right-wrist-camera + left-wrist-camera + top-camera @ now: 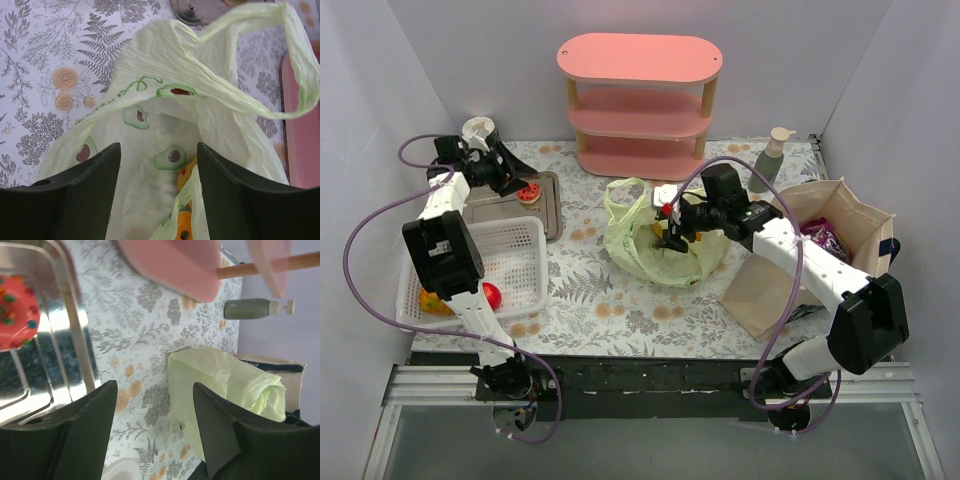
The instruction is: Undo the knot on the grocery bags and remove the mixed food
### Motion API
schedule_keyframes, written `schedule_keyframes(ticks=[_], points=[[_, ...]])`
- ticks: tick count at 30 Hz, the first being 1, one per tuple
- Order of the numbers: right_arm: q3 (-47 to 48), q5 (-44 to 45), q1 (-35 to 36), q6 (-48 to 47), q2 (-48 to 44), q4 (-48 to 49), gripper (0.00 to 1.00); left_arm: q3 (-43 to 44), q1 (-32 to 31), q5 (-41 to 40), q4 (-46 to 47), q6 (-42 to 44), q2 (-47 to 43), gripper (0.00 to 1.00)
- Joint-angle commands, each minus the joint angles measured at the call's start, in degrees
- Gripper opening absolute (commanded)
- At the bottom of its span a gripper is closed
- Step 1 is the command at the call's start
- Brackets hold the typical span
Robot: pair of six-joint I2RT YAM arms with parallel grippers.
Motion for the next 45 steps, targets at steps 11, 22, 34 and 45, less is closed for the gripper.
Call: schedule_keyframes(ticks=[11, 22, 34, 45], points=[[-2.07, 3.47, 2.27, -6.13, 8.79, 5.97, 0.48, 2.98, -4.66, 3.49, 3.77, 0.79, -8.36, 0.62], [-7.17, 26.76, 2.01, 4.60, 13.80, 19.52, 0.45, 1.49, -5.89, 4.11, 4.74, 0.53, -11.09, 0.63], [-1.37, 27.38, 0.95, 6.44, 23.03, 19.26, 0.64, -1.06, -5.98, 4.55, 5.36, 0.18, -12.14, 0.63], [-3.13, 29.67, 0.51, 3.02, 23.65, 20.92, 0.25, -2.82, -5.89, 4.46, 5.71, -0.18, -12.50, 0.63]])
